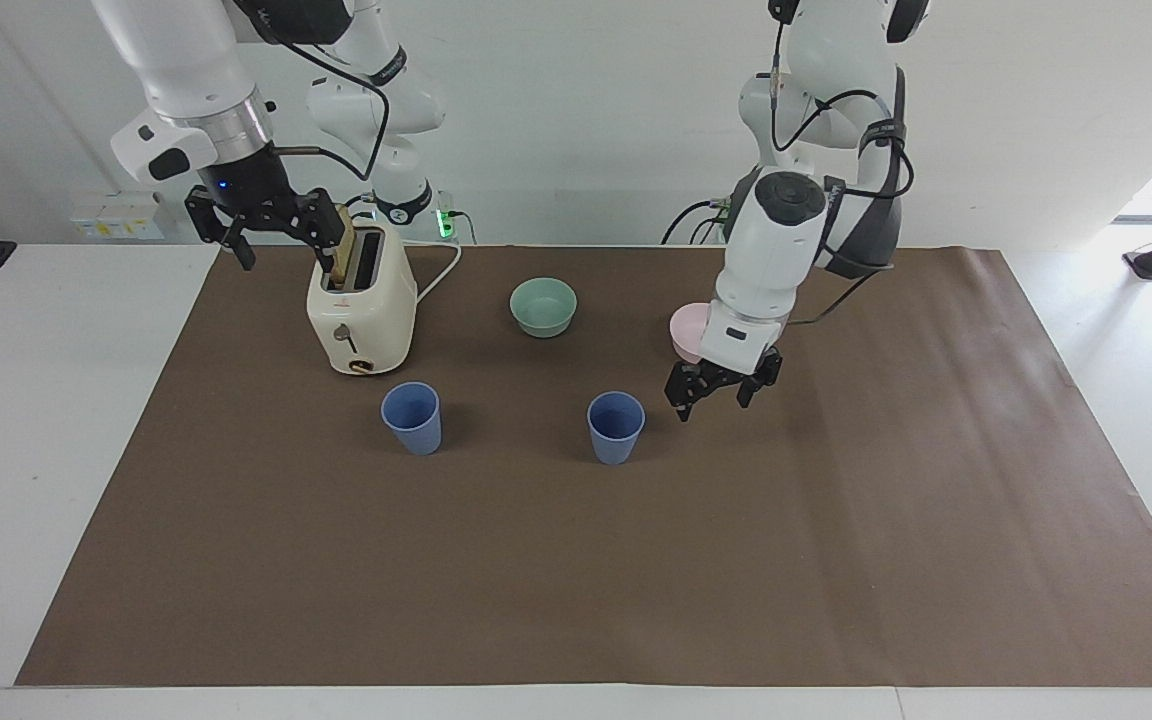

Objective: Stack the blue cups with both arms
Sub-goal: 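Withdraw the left gripper while the right gripper reaches the other blue cup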

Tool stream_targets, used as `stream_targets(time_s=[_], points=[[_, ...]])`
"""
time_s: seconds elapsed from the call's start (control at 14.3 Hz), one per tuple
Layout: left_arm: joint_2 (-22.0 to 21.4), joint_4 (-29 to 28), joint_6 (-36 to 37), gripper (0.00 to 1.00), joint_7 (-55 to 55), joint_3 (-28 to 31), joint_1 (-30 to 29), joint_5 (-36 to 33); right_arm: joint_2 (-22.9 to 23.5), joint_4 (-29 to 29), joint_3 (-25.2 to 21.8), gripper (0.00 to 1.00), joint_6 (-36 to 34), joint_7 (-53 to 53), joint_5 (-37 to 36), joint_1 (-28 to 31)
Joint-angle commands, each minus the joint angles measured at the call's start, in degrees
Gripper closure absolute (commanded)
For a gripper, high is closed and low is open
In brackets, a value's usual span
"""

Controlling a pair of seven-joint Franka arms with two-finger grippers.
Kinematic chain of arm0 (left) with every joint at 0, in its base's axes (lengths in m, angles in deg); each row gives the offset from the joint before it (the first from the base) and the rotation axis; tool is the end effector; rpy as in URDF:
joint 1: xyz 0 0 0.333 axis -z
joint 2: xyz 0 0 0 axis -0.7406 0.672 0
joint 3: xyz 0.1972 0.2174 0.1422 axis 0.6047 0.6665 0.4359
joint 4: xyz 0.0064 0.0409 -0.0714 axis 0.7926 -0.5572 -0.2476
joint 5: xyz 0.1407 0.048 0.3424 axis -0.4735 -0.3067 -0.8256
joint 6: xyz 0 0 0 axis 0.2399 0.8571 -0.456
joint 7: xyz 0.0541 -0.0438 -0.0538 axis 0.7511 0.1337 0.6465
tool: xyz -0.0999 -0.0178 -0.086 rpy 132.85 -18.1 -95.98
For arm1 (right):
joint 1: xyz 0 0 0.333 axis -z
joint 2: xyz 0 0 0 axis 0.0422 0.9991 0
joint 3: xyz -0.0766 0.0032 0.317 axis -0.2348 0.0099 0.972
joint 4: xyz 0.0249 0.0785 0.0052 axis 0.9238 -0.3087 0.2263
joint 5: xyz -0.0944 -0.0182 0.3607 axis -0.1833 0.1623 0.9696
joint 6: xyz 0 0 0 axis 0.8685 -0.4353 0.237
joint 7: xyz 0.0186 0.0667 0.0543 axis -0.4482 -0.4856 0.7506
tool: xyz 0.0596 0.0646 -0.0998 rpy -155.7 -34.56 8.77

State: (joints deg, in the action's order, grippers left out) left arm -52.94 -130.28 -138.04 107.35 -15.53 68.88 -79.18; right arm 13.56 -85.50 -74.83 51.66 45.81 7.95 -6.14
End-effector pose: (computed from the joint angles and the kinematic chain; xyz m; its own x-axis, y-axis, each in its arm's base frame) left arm 0.5777 -0.2192 0.4695 0.9807 0.1703 0.0964 0.1641 -0.9841 0.0686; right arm 0.5390 0.0307 0.5786 0.9988 -0.0490 -0.0002 -0.0490 -0.9988 0.0000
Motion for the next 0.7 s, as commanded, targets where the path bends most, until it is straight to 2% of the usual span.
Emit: stream_targets(time_s=[0.0,0.21,0.63], points=[[-4.0,-2.2,3.8,0.00,-6.0,-0.6,-4.4,-1.0,-0.4,-7.1,0.1,0.00,7.1,-0.2,1.3,-0.6],[-6.4,-3.9,6.2,0.00,-14.7,-0.6,-9.0,-0.9,4.5,-7.4,0.2,0.00,8.6,-1.2,1.3,-1.8],[-8.6,-4.3,11.0,0.00,-29.4,-0.6,-16.3,-0.8,8.8,-8.0,0.2,0.00,15.6,-1.1,1.2,-3.0]])
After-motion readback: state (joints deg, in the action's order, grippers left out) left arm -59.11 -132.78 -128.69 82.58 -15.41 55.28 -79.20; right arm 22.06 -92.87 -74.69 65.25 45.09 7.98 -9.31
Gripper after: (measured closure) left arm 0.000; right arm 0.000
